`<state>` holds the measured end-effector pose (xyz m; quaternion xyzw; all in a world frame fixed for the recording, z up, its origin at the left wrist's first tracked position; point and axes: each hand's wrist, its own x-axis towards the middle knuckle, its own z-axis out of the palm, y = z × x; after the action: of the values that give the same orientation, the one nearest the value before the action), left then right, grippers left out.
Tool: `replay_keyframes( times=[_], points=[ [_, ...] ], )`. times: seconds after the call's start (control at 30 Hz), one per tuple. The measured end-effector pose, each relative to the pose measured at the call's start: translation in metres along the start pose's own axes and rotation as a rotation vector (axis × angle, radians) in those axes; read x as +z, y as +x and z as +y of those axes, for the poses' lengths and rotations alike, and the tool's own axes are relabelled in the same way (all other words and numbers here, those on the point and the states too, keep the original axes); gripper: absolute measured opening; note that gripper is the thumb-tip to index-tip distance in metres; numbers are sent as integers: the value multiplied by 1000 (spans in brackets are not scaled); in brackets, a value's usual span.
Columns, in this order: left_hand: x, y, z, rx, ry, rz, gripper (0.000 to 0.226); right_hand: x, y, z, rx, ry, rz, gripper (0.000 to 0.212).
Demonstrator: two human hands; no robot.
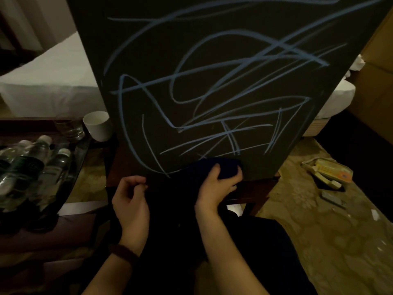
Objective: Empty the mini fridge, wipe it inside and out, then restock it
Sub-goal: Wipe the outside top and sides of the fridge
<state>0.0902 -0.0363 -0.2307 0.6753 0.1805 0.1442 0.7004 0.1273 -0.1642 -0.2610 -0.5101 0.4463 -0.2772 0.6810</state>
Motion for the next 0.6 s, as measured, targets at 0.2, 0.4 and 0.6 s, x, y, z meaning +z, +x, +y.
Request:
replay_keyframes(
  times=[0.2, 0.4, 0.6],
  points=[
    [-14, 5, -5, -4, -2, 25, 33, -18, 18, -57, 140, 50, 156, 51],
    [6, 3, 3, 110, 50, -5, 34, 16, -59, -14, -19, -108, -73, 65],
    [6, 6, 13, 133, 42, -112, 32, -19, -19, -61, 127, 36, 51, 56]
  ],
)
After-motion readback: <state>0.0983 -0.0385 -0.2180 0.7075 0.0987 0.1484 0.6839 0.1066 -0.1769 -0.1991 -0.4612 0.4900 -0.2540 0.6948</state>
